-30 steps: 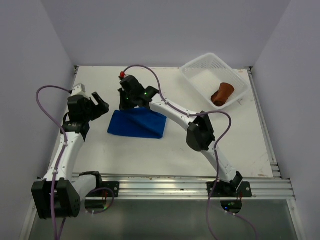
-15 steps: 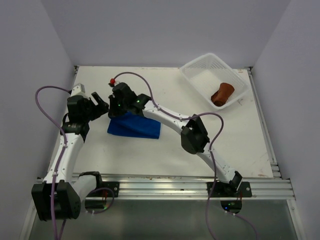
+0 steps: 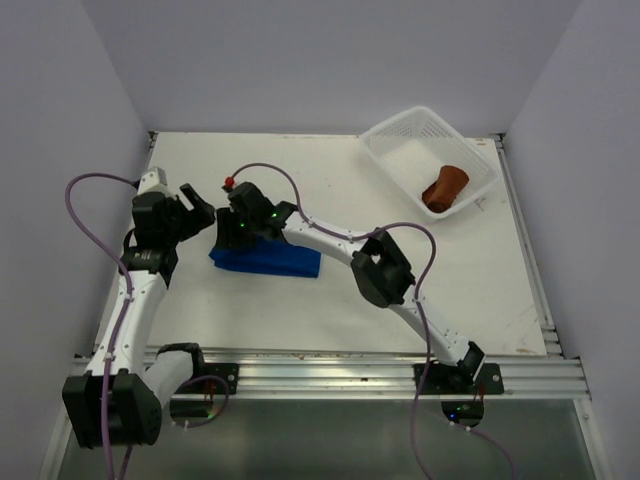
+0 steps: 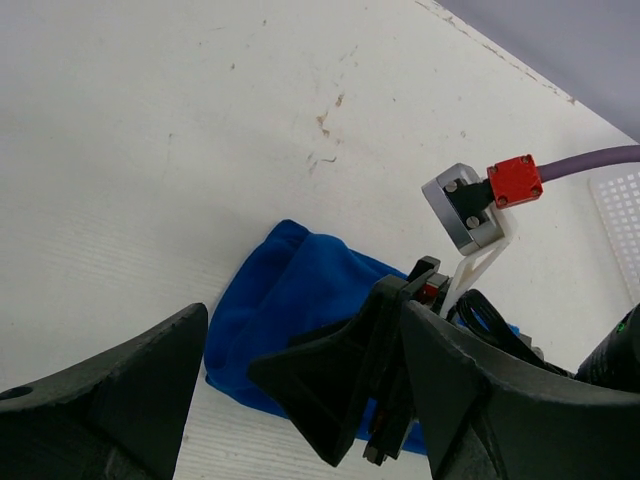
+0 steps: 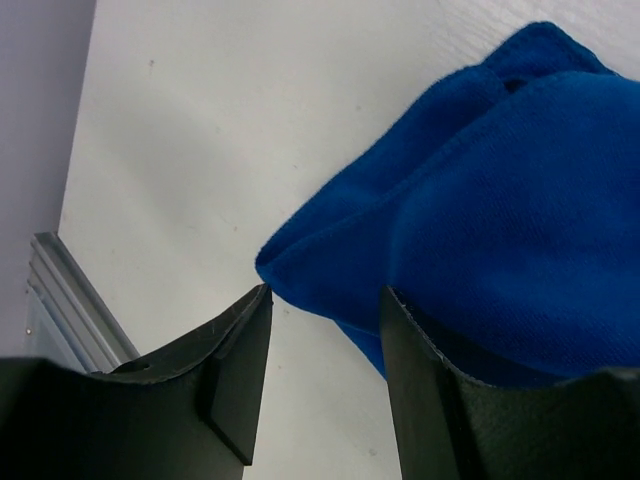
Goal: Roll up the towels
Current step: Fold the towel
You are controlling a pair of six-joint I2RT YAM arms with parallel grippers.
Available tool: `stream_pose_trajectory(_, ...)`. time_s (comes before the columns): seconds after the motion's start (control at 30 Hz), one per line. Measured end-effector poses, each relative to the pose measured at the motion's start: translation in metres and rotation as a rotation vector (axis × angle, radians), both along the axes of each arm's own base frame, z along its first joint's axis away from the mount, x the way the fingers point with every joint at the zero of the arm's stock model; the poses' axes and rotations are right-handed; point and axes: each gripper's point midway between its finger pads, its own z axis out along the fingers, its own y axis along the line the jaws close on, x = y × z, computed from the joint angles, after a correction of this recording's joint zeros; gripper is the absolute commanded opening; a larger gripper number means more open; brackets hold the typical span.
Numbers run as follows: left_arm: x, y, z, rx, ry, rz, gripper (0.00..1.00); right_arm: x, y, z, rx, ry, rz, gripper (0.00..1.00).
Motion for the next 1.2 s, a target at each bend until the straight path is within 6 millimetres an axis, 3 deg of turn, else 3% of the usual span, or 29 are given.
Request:
stream_pose_trajectory(0.1,0.0,0.001,0.001,0.004,-0.003,0.005,0.82,0.0,-0.012,-0.001,-0.025,-0.002,-0.013,0.51)
stream_pose_trajectory(0.2,0.0,0.001,0.001,0.004,-0.003,0.007,0.82,0.002,-0.038,0.01,-0.062,-0.025,-0.043,0.51)
stream_pose_trajectory(0.37,0.0,0.001,0.0,0.005,-0.002,0.006,0.82,0.003,-0.098,0.066,-0.063,-0.102,-0.105,0.52)
stream_pose_trajectory(0.47,0.0,0.001,0.0,0.005,-0.001,0.007,0.82,0.005,-0.137,0.102,-0.056,-0.17,-0.178,0.45)
stream_pose_trajectory(0.57,0.0,0.002,0.0,0.006,-0.001,0.007,0.82,0.005,-0.181,0.113,-0.111,-0.195,-0.311,0.43)
stream_pose_trajectory(0.63,0.0,0.001,0.0,0.005,-0.001,0.004,0.85,-0.001,-0.202,0.102,-0.151,-0.174,-0.376,0.44)
stream_pose_trajectory(0.73,0.0,0.0,-0.001,0.002,-0.003,-0.004,0.85,-0.017,-0.224,0.059,-0.224,-0.084,-0.427,0.48)
stream_pose_trajectory(0.8,-0.001,-0.001,-0.005,0.005,0.006,-0.009,0.85,-0.028,-0.232,0.026,-0.276,-0.013,-0.441,0.49)
stream_pose_trajectory(0.9,-0.002,-0.001,-0.007,0.008,0.012,-0.011,0.85,-0.036,-0.235,-0.006,-0.323,0.063,-0.452,0.51)
stream_pose_trajectory(1.2,-0.002,0.0,-0.009,0.021,0.017,-0.018,0.85,-0.036,-0.23,-0.036,-0.337,0.129,-0.483,0.5)
